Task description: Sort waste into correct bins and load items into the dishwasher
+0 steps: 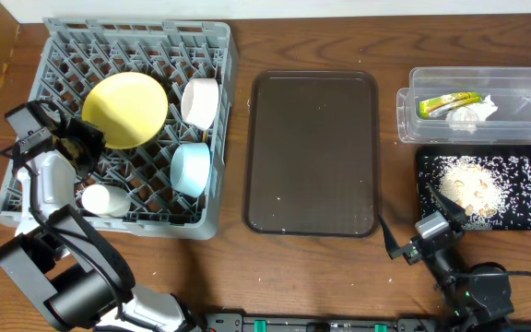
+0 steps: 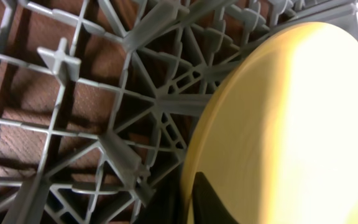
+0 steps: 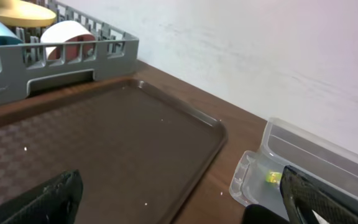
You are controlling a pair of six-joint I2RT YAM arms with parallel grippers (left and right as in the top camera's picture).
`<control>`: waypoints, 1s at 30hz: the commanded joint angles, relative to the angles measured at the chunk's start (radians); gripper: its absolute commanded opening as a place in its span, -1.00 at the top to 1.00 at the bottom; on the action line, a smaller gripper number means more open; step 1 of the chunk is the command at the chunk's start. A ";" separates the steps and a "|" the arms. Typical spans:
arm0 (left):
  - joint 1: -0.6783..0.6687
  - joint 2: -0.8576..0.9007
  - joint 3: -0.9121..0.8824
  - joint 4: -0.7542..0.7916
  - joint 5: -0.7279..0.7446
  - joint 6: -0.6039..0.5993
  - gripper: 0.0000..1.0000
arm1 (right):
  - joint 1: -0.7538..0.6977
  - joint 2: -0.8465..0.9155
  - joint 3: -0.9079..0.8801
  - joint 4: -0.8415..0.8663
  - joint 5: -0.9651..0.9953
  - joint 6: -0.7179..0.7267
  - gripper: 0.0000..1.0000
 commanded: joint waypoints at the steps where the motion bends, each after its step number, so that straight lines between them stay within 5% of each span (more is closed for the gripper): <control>1: 0.000 0.000 -0.007 -0.019 -0.016 0.031 0.85 | -0.013 -0.005 -0.002 -0.003 0.002 -0.004 -0.99; 7: -0.001 -0.126 -0.007 -0.020 -0.066 0.145 0.85 | -0.013 -0.005 -0.002 -0.004 0.002 -0.004 -0.98; 14: -0.052 -0.268 -0.007 -0.029 -0.387 0.352 0.85 | -0.013 -0.005 -0.002 -0.003 0.002 -0.004 -0.98; 30: -0.370 -0.256 -0.007 0.046 -0.818 0.761 0.85 | -0.013 -0.005 -0.002 -0.003 0.002 -0.004 -0.98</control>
